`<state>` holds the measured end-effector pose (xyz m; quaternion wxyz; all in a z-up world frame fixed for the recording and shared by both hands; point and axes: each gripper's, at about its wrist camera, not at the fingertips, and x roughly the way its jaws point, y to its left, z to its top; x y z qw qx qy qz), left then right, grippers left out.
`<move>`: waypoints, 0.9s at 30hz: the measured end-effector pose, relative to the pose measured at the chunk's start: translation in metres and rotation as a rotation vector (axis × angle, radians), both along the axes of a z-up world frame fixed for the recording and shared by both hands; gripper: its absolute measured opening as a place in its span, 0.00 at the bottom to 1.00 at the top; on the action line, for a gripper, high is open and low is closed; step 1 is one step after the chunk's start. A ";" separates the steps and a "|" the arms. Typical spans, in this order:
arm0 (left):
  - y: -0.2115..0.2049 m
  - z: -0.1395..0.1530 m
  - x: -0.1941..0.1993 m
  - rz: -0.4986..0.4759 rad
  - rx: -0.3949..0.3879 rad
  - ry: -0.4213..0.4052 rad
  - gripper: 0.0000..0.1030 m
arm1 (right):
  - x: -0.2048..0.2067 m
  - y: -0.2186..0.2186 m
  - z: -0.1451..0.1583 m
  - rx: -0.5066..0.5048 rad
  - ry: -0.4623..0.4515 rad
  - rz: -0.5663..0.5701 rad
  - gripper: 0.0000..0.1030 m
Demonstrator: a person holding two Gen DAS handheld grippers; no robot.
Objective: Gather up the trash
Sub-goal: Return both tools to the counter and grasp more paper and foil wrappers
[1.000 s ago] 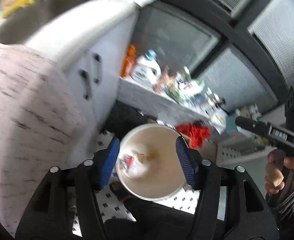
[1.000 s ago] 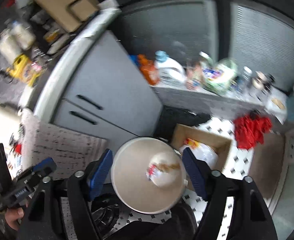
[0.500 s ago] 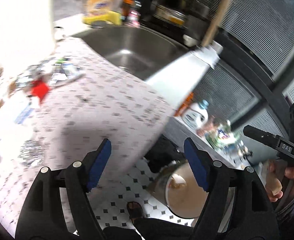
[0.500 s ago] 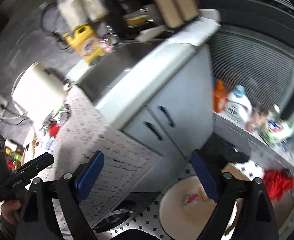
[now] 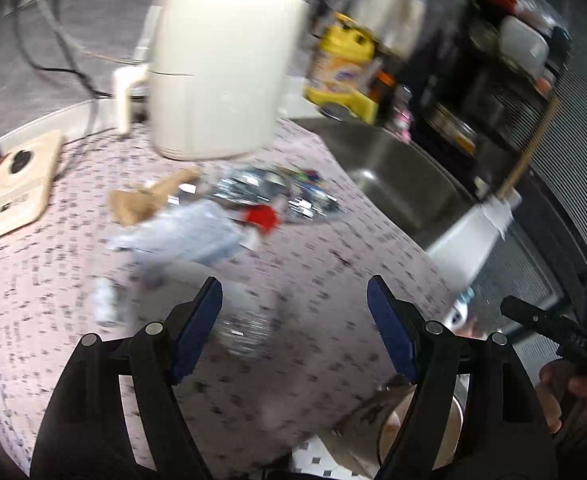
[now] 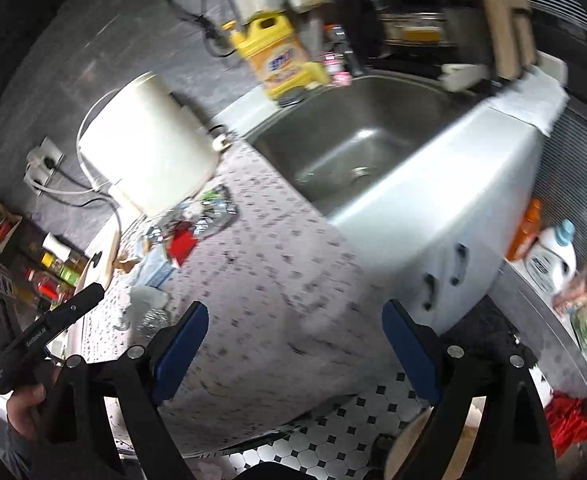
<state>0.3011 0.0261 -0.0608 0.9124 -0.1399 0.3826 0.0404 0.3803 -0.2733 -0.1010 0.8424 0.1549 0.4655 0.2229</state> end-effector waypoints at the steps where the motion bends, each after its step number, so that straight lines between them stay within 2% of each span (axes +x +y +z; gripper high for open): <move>1: 0.013 0.001 -0.002 0.023 0.002 -0.006 0.72 | 0.002 0.008 0.001 0.002 -0.001 0.014 0.82; 7: 0.059 0.002 0.002 0.088 0.001 -0.018 0.72 | 0.020 0.066 0.008 0.019 -0.006 0.073 0.77; 11: 0.090 -0.002 0.013 0.120 -0.013 -0.009 0.66 | 0.031 0.097 0.012 0.029 0.008 0.063 0.73; 17: 0.118 -0.019 0.043 0.095 -0.004 0.015 0.66 | 0.048 0.135 0.015 0.028 0.007 0.069 0.72; 26: 0.147 -0.055 0.076 0.063 -0.015 0.095 0.66 | 0.077 0.194 -0.006 0.031 0.073 0.071 0.70; 27: 0.151 -0.058 0.078 0.060 -0.026 0.097 0.59 | 0.080 0.201 -0.008 0.031 0.080 0.071 0.70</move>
